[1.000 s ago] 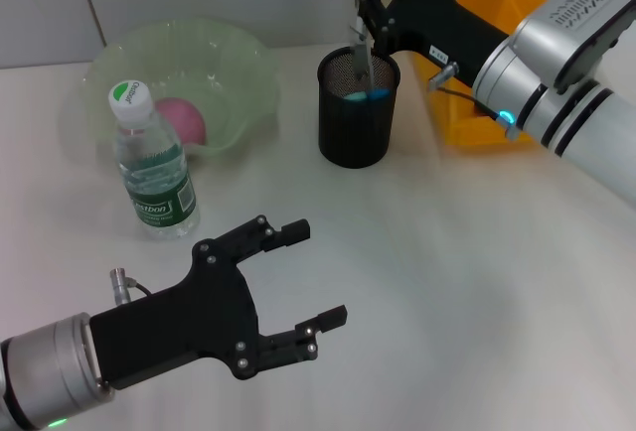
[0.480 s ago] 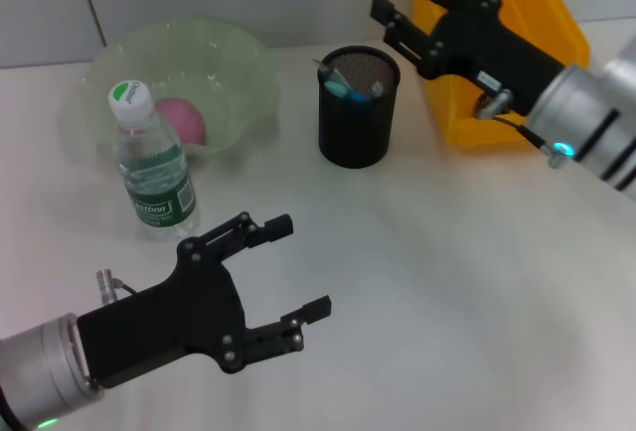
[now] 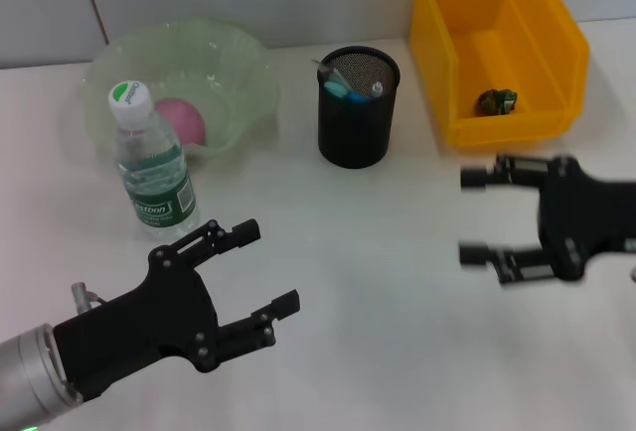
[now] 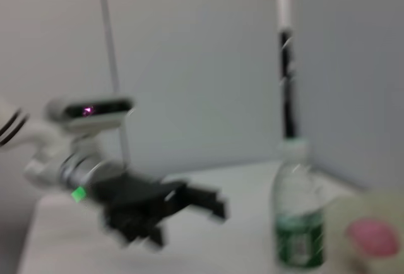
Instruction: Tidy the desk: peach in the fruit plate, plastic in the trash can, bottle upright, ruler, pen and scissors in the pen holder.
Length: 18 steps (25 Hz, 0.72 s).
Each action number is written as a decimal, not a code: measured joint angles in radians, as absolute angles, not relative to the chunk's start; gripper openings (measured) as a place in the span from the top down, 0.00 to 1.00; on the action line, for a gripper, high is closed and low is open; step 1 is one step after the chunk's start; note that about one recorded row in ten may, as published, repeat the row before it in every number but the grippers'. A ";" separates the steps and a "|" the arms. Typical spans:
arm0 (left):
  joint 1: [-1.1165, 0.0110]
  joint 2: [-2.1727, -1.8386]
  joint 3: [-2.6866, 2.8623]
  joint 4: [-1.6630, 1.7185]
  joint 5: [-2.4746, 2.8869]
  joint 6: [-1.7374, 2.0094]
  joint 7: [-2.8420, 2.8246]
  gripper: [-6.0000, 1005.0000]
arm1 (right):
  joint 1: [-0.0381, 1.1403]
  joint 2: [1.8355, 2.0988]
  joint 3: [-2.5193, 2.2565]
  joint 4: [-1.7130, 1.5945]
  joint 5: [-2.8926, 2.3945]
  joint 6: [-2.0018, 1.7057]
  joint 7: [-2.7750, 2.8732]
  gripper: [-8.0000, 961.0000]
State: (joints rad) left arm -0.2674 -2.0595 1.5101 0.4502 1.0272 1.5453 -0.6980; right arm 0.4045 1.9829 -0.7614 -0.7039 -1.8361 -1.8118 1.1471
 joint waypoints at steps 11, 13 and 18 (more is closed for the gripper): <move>-0.281 -2.042 1.509 0.430 1.085 1.550 -0.778 0.19 | 0.412 2.001 -0.758 -0.703 -1.958 -1.804 1.144 0.15; -0.283 -2.040 1.509 0.430 1.086 1.550 -0.780 0.19 | 0.413 2.002 -0.757 -0.706 -1.958 -1.804 1.146 0.15; -0.284 -2.036 1.508 0.430 1.086 1.549 -0.789 0.19 | 0.413 2.005 -0.756 -0.705 -1.955 -1.798 1.146 0.15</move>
State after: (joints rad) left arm -0.2837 -2.0359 1.5083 0.4298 1.0864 1.5489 -0.7885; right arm 0.4129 2.0047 -0.7563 -0.7053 -1.9550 -1.7976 1.1457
